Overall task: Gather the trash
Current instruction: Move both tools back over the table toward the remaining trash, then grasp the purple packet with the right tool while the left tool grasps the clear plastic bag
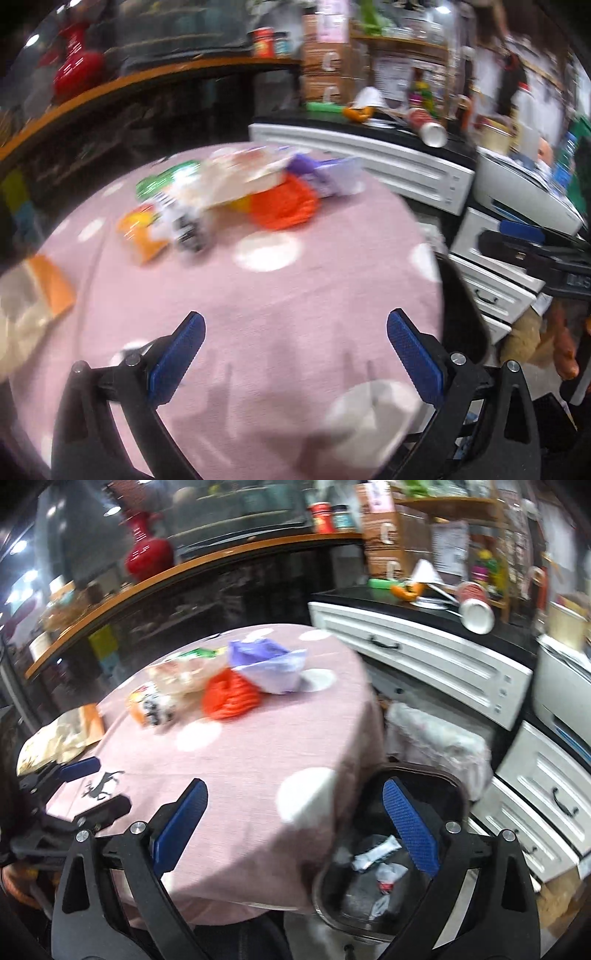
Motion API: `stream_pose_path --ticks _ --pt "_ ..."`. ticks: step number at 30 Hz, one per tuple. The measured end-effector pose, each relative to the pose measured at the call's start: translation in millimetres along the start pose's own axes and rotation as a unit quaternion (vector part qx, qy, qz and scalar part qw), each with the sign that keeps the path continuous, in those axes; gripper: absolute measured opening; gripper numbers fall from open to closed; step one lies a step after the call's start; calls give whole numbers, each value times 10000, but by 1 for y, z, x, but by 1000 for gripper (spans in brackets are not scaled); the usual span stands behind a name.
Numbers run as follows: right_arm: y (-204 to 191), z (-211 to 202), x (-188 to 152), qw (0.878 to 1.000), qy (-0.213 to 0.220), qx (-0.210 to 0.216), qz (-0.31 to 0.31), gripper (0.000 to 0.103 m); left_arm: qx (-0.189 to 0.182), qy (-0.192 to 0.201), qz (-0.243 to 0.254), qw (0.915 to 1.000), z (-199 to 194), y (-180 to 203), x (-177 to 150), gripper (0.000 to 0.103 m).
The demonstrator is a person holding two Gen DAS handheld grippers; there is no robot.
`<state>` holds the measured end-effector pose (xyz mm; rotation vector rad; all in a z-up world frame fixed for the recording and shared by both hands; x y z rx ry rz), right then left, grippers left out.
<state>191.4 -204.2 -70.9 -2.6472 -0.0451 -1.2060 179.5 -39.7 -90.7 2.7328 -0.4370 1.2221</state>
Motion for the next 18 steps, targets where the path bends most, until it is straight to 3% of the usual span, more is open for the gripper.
stream_pose_path --ticks 10,15,18 --pt "-48 30 30 9977 145 196 -636 94 298 -109 -875 9957 2 -83 -10 97" --pt "-51 57 54 9966 243 2 -788 94 258 -127 -1110 9934 7 -99 -3 96" --pt "-44 82 70 9944 214 -337 -983 94 231 -128 -1179 9927 14 -103 4 95"
Point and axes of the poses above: each gripper's, at about its wrist camera, not at the fingertips, and z roughly the way its jaws point, y to its right, x to its top, the point moved 8 cm from there along z, roughly the way its jaws point, and after that the axes turned 1 degree about -x, right-handed, at the moved point
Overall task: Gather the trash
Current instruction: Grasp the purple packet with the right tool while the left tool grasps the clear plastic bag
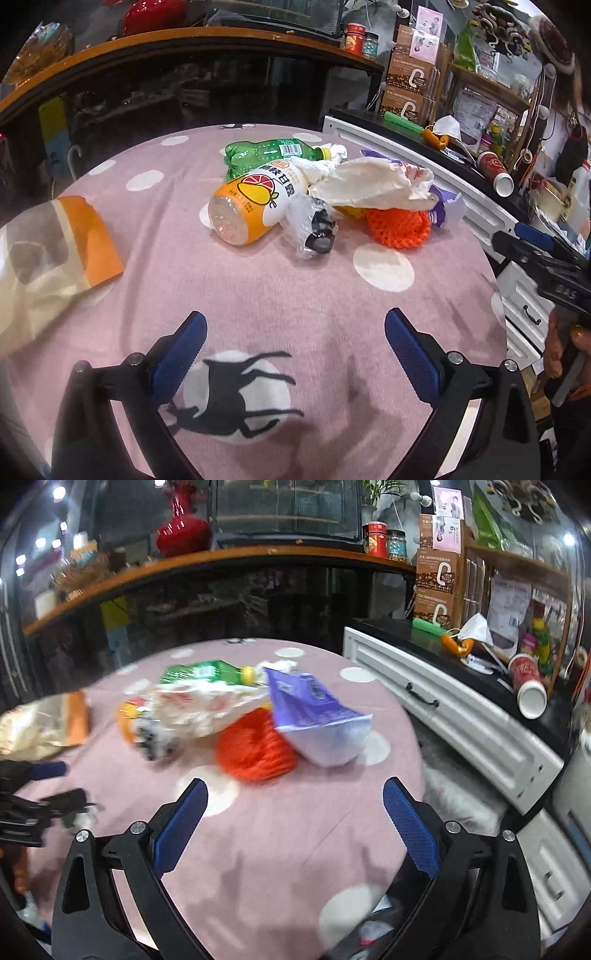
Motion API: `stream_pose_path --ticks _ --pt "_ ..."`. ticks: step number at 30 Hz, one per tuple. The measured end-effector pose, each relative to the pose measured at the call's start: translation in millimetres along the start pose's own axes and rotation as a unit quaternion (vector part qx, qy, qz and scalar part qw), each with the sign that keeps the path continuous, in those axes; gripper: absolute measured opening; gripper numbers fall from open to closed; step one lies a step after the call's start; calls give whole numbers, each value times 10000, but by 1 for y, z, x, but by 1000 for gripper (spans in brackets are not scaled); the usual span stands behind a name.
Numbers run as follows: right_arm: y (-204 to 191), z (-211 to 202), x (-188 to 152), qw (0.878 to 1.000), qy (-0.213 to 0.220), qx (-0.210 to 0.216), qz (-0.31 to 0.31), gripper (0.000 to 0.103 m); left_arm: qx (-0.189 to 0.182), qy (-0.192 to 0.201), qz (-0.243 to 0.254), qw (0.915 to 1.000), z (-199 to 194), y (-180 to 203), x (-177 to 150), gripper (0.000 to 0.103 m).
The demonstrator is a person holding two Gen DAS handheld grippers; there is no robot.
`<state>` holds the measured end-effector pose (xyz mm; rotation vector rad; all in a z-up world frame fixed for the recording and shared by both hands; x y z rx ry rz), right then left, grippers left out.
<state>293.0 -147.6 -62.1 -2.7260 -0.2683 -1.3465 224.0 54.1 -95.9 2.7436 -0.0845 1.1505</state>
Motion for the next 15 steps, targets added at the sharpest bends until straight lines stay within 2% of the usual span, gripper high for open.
stream_pose_path --ticks 8,12,15 --pt "12 43 21 9987 -48 -326 -385 92 -92 -160 -107 9998 23 6 14 94" --pt "9 65 25 9948 -136 -583 -824 80 -59 -212 -164 9996 35 10 21 94" --pt "13 74 27 9939 -140 -697 -847 70 20 -223 -216 9995 46 11 29 94"
Point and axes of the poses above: each gripper's, at about its wrist camera, not at the fingertips, and z roughly the way its jaws point, y to its right, x to its top, the point moved 8 cm from there along z, roughly the way its jaws point, and after that the axes turned 1 degree about -x, right-handed, at the moved point
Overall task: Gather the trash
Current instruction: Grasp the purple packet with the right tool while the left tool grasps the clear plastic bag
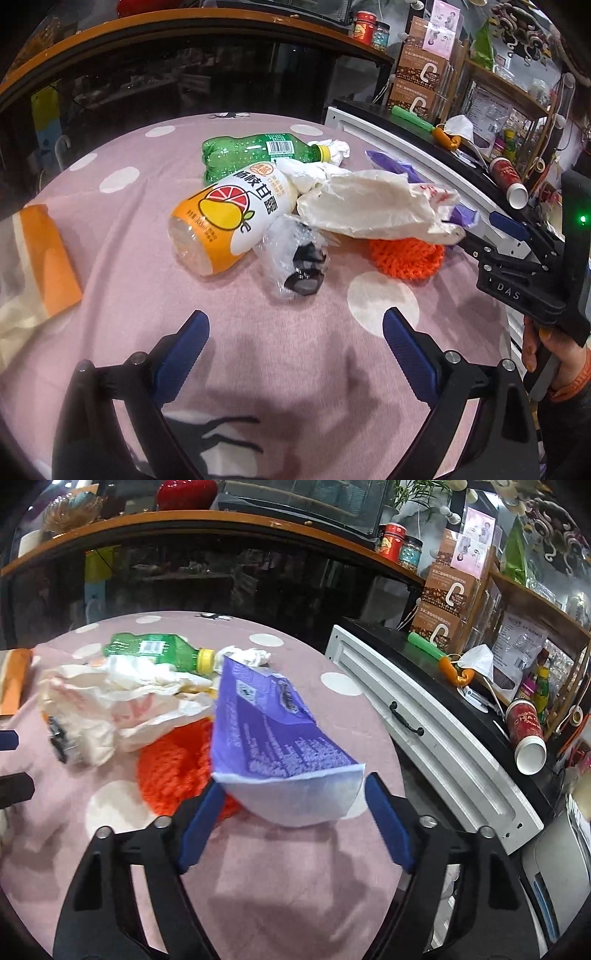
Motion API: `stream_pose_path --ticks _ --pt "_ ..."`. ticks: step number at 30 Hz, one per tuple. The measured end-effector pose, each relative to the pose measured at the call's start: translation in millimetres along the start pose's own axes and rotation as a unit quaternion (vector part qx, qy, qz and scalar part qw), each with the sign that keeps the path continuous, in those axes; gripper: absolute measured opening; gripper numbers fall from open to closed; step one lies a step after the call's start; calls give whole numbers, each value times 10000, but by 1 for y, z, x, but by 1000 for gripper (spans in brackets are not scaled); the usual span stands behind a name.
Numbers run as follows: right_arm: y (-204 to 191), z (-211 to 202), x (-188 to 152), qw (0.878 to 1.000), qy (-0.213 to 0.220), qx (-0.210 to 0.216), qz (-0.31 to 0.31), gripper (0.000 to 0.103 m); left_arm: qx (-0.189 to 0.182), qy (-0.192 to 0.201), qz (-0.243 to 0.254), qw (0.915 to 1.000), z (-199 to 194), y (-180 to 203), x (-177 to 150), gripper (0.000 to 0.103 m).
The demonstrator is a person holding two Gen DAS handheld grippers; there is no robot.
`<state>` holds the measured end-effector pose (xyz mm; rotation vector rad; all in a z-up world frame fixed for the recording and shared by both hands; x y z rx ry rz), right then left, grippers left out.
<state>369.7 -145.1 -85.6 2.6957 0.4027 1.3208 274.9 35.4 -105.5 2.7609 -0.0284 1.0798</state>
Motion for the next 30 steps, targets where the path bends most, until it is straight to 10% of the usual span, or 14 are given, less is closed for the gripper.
stream_pose_path --ticks 12,19,30 --pt "27 -1 -3 9975 -62 147 688 23 143 -186 -419 9988 31 -5 17 79" --pt "45 -11 -13 9940 -33 187 1076 13 207 -275 -515 9981 41 -5 16 39" --pt "68 -42 -29 9888 84 8 1490 10 96 110 -525 9985 3 -9 6 35"
Point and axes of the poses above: each gripper's, at about its wrist camera, not at the fingertips, and z roughly the way its jaws point, y to its right, x to its top, the point moved 8 cm from there along z, roughly the way its jaws point, and after that the axes turned 1 degree about -x, right-handed, at the moved point
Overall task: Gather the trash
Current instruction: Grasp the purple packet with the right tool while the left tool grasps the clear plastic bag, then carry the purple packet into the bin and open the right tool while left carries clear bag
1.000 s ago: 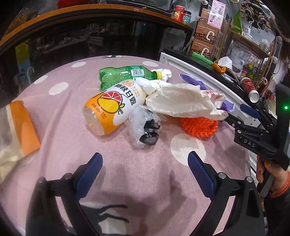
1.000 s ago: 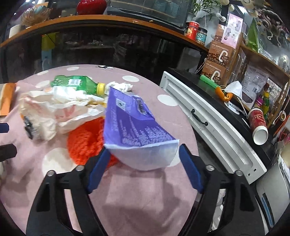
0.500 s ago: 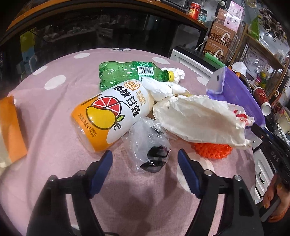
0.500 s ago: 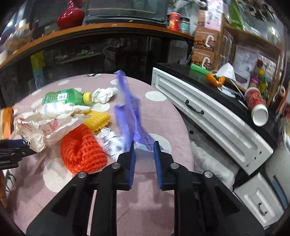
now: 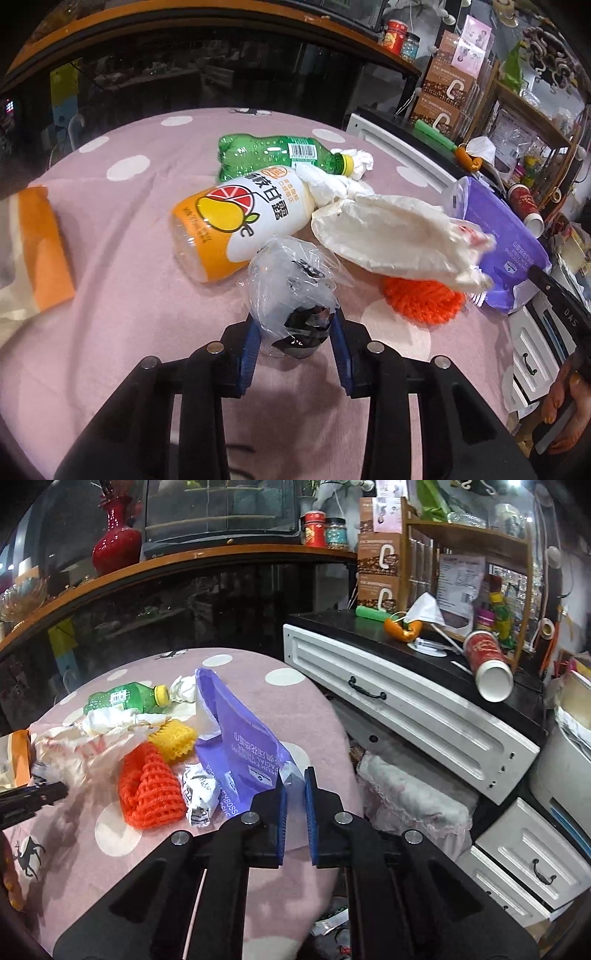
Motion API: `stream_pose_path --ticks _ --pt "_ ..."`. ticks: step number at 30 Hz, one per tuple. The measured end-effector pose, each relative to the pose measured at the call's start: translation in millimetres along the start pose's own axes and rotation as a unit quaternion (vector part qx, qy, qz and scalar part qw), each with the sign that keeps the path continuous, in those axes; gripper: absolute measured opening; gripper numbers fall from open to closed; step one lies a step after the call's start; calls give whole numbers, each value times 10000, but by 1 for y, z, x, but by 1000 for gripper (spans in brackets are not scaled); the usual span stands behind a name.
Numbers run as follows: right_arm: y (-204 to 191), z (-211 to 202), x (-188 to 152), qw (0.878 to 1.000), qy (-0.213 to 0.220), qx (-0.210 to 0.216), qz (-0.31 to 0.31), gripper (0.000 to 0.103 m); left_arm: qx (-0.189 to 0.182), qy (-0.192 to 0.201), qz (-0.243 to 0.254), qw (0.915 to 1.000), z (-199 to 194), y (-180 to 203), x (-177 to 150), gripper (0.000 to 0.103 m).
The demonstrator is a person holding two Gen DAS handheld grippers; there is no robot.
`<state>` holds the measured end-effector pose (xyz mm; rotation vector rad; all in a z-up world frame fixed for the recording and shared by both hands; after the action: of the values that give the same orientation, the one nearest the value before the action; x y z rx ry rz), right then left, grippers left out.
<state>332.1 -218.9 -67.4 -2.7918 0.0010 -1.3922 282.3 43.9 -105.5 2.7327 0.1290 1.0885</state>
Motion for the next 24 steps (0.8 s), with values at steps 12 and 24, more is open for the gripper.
stream_pose_path --ticks 12,24 --pt "30 -52 -15 9995 127 -110 253 10 -251 407 185 9987 -55 11 -26 35" --pt "69 -114 -34 9972 370 -415 509 10 -660 598 389 9953 -84 44 -46 35"
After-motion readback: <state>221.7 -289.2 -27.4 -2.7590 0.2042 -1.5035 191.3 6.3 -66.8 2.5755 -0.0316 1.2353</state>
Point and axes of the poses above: each gripper's, at about its wrist camera, not at the fingertips, and z roughly the way its jaws point, y to its right, x to its top, the point moved 8 cm from there along z, roughly the way its jaws point, and after that the axes turned 1 degree about -x, right-handed, at the moved point
